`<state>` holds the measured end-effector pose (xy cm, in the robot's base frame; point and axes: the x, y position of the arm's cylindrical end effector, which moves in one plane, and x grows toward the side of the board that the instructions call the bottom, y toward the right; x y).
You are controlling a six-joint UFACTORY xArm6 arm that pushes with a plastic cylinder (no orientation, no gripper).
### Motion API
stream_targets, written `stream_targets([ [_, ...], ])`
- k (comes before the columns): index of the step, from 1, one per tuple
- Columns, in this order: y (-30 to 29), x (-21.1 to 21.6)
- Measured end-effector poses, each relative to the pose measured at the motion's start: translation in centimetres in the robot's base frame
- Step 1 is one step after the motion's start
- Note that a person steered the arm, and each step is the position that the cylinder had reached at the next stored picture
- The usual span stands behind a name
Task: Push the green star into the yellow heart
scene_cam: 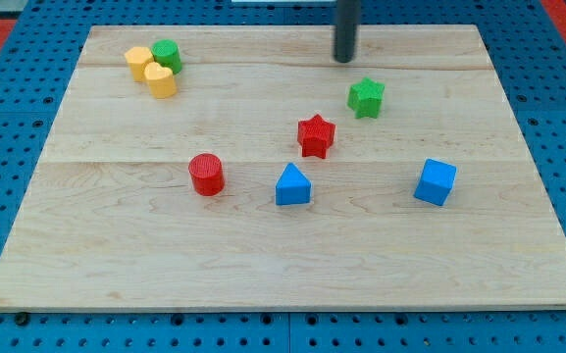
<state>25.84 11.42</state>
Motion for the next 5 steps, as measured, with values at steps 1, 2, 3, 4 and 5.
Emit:
stream_targets([
  [1, 6.6, 0.0],
  [2, 8.3, 5.3],
  [3, 4.5, 8.3],
  [4, -3.6, 6.4],
  [5, -2.6, 9.6],
])
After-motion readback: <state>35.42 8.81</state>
